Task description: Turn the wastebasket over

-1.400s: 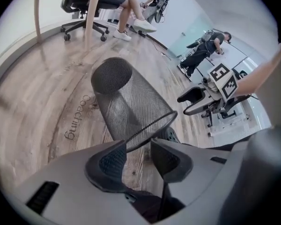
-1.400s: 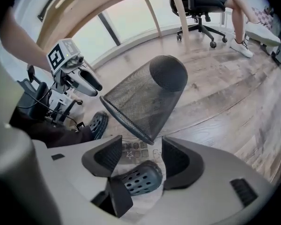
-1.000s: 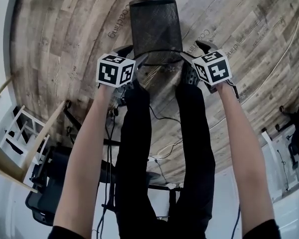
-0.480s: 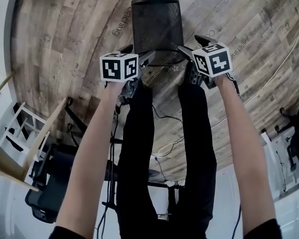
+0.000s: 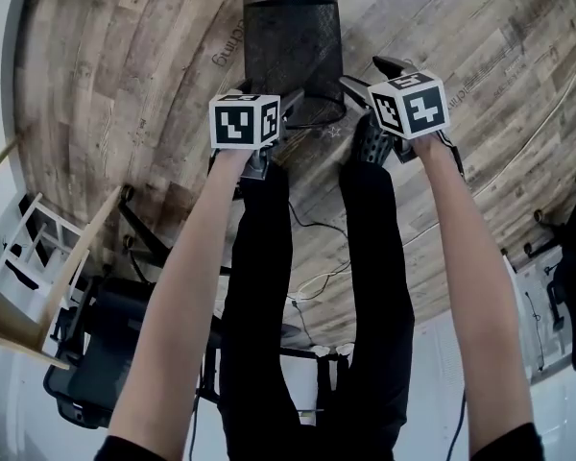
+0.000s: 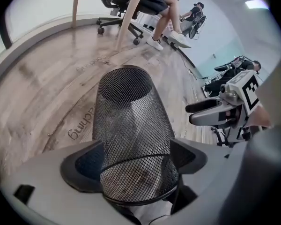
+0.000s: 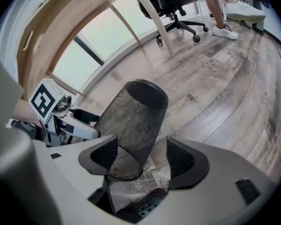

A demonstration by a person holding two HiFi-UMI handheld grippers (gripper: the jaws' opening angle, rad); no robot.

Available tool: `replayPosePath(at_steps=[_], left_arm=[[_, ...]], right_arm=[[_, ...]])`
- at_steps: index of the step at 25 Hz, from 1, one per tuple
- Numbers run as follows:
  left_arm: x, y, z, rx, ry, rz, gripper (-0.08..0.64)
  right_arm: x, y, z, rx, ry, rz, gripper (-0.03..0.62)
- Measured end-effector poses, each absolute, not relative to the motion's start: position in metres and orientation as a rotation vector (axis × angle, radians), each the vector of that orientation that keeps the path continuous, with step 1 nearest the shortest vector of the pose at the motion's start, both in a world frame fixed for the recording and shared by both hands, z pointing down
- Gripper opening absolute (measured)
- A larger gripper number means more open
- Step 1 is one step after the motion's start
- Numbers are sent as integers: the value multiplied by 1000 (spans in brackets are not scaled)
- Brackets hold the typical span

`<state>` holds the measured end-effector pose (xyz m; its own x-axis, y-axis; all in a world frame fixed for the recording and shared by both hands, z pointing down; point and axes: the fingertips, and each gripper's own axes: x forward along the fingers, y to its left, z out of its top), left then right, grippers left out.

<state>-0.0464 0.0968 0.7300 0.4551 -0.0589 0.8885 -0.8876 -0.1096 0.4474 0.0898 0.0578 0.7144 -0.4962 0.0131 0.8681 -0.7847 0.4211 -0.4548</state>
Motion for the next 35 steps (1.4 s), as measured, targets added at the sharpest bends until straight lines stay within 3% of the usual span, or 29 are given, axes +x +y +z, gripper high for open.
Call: replayPosePath(at_steps=[19,35], left_arm=[[-50,96,737,1509,-793,852,476],[-52,96,749,1496,-687,768,551]], right_arm=[[37,-26,725,506,-1946,976,313],[43,4,754,607,-1813,1505,378]])
